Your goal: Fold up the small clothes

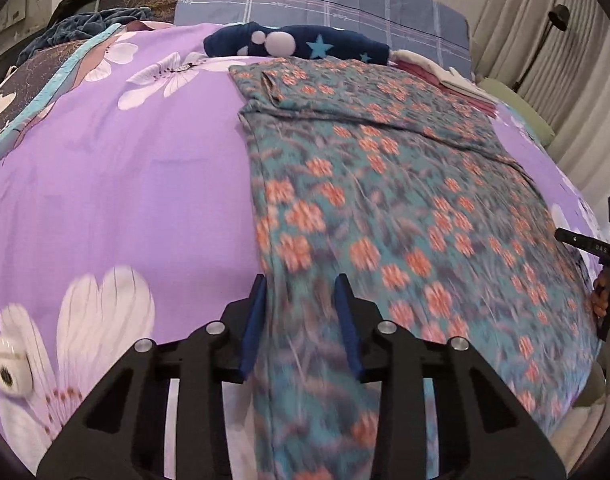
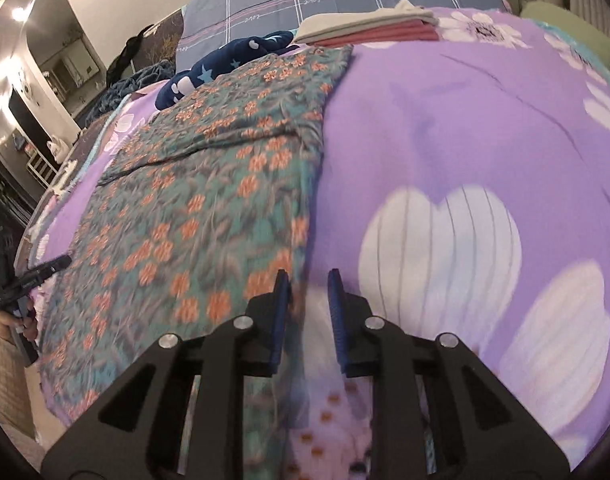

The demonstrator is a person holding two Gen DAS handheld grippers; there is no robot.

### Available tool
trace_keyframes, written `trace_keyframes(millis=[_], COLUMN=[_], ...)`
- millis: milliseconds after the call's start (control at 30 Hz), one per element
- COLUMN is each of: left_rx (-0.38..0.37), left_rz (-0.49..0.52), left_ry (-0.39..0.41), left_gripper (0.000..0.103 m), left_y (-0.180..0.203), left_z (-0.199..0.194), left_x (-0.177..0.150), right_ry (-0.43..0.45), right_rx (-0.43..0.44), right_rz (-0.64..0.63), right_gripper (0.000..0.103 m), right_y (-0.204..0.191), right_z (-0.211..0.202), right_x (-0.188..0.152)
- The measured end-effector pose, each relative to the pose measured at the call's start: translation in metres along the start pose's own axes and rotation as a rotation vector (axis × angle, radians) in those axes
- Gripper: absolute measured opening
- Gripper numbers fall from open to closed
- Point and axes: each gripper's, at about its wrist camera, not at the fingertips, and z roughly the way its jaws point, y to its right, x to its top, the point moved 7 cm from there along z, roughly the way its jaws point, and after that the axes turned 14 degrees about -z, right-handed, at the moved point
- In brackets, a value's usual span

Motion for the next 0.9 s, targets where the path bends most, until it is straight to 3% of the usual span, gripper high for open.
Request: trace_keyframes(millis=[300, 567, 700, 900], left_rx=[-0.069, -0.182, -0.233, -0.214], left_rz=[0.019, -0.025, -0.008, 0.017], left_ry=[-0.024, -0.038, -0.059, -0.067], left_gripper=[0.036, 0.037, 0.053, 0.054], left_y=[0.001, -0.009, -0.001, 0.004], left_z=[-0.032, -0.064, -0.059, -0.058], left_x=[-0.05, -0.094, -0.092, -0.091], right_ry=[0.013, 0.036, 0.034, -0.004], right_rx=[0.07, 0.274, 0.311, 0.369], right_rz=[0.044, 0.166, 0.147, 0.167], right_gripper=[0.022, 0.022, 0.024, 0.024], right_y=[-0.014, -0.028, -0.035, -0.043], right_z=[-0.034, -0.075, -0.072, -0.058], right_x=[-0.048, -0.109, -0.109, -0.095])
